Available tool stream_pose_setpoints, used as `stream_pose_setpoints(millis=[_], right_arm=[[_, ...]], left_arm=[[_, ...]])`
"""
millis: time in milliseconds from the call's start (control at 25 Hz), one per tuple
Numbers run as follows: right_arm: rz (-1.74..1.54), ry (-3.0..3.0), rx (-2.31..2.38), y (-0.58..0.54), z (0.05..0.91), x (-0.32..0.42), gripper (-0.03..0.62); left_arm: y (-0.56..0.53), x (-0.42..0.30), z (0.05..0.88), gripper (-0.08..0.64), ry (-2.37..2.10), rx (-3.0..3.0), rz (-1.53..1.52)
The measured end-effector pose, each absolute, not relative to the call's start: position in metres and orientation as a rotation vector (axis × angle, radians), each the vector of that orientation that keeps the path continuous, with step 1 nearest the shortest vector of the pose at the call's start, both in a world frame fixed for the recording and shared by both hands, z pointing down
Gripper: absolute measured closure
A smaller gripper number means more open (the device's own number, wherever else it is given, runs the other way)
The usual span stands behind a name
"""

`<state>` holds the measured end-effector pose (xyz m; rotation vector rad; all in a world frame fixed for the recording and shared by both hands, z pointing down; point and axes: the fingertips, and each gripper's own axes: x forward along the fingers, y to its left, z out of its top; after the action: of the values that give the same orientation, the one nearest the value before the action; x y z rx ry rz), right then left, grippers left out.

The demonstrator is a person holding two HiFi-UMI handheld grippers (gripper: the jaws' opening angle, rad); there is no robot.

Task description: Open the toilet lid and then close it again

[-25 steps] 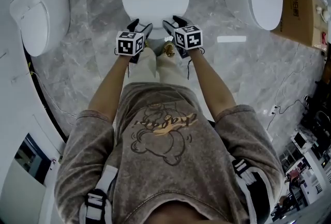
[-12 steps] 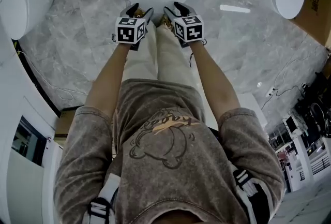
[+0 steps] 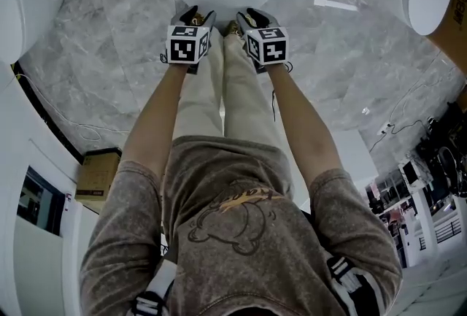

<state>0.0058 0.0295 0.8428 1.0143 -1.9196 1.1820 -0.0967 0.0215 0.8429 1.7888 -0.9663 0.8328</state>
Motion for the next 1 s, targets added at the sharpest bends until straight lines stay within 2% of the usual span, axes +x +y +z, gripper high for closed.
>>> stream_pose_setpoints(millis=[80, 240, 360, 720, 1000], right_arm=[[1.166, -1.936, 1.032, 0.026, 0.843, 0.009, 0.48], [1.16, -1.948, 1.023, 0.024, 0.83, 0.014, 0.479], [1.166, -1.952, 1.08, 0.018, 0.79, 0.021, 0.479], [0.918, -2.221, 1.252, -0.069, 0.573, 0.032, 0.479], [0.66, -2.427, 1.328, -0.084, 0.418, 0.045, 0.479]], left_arm=[[0.02, -0.099, 0.843, 0.359, -0.964, 1.802, 0.832], [0.014, -0.096, 0.826, 0.359, -0.924, 1.81, 0.838], [0.001, -0.095, 0.782, 0.359, -0.944, 1.839, 0.799], [-0.088, -0.087, 0.557, 0.357, -1.066, 2.101, 0.584], [-0.097, -0.075, 0.4, 0.351, -1.093, 2.332, 0.458]])
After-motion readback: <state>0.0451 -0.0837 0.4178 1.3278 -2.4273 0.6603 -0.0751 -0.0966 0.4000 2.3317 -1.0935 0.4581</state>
